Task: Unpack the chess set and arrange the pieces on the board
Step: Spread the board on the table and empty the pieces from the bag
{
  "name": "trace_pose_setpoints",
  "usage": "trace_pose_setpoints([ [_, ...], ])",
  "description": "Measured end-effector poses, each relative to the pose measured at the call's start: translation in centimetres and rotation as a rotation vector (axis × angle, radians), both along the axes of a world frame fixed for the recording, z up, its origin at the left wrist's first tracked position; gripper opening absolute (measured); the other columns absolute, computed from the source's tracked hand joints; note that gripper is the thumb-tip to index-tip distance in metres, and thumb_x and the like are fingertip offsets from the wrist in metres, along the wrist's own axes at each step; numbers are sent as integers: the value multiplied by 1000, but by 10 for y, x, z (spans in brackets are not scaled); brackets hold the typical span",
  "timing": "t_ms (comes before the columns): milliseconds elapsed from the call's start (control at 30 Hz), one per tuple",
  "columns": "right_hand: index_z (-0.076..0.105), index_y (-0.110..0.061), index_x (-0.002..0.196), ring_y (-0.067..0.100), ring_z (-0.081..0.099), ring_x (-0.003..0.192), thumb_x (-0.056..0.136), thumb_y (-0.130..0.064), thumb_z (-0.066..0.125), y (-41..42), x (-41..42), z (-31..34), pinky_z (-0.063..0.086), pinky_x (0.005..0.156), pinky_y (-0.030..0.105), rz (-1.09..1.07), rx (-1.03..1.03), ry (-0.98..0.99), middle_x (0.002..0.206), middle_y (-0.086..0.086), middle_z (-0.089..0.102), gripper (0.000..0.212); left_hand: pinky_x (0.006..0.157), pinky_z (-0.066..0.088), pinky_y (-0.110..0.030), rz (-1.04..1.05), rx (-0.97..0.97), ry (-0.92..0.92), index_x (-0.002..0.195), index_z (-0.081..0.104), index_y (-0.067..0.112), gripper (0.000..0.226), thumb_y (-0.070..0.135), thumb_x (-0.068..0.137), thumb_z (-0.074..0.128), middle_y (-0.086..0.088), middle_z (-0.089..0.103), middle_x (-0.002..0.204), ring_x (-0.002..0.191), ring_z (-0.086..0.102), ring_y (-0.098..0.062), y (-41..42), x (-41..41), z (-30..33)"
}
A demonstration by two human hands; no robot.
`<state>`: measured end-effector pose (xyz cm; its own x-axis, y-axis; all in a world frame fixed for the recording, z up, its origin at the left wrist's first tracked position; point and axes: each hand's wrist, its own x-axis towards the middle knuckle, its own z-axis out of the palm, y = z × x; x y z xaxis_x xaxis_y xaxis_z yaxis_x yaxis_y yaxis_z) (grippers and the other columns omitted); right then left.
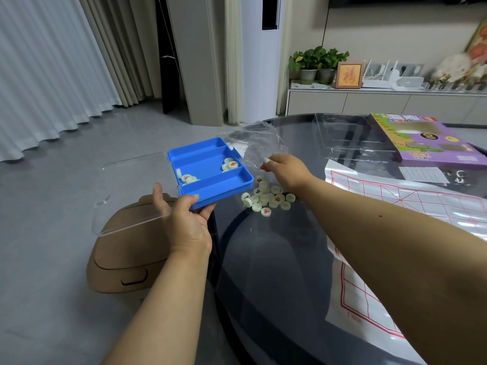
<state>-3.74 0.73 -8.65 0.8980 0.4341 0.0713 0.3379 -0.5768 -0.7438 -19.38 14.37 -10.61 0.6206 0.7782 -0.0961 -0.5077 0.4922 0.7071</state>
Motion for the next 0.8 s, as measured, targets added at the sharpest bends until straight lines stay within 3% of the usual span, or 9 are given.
trace_pose_setpoints([
  [67,65,-14,114,21,55,106,98,-28,42,1,-2,-1,40,84,28,44,-26,-72,116,4,63,31,77,58,-44,19,-26,-10,147,23,32,76,-10,86,40,-9,54,112,96,66,-24,3,0,2],
  [233,60,-24,125,14,39,131,92,-10,43,16,-8,-1,28,110,29,267,-166,-209,140,-4,49,40,78,58,-47,58,-30,-35,146,23,32,76,-10,84,39,-11,52,116,101,65,-28,21,0,8],
  [367,58,-23,130,14,36,134,93,-10,40,24,-12,2,25,113,30,406,-373,-248,144,-6,46,43,80,58,-48,48,-2,-21,146,24,31,75,-11,85,39,-12,52,117,104,64,-29,28,-4,8],
  [467,56,-20,132,16,34,135,94,-12,39,23,-13,0,22,114,29,396,-419,-249,145,-3,44,43,74,59,-45,22,26,21,145,27,31,74,-10,85,39,-11,53,116,101,64,-27,37,-7,3],
  [567,58,-17,130,15,35,134,93,-9,39,16,-11,-3,23,111,25,325,-339,-174,144,-1,46,42,69,58,-43,-20,69,72,143,31,31,72,-8,83,38,-12,55,118,98,65,-27,46,-13,-2],
  [667,64,-17,122,14,42,131,90,-5,37,10,-8,-2,29,105,20,201,-101,-9,138,-1,53,44,65,58,-39,-65,93,112,142,33,31,70,-7,83,36,-11,58,116,94,66,-24,52,-20,-5],
  [800,67,-14,116,15,51,122,89,-3,35,8,-8,4,37,103,25,87,168,139,128,1,61,43,62,59,-37,-113,126,144,143,35,30,70,-7,84,35,-10,60,112,93,66,-24,55,-27,-10],
])
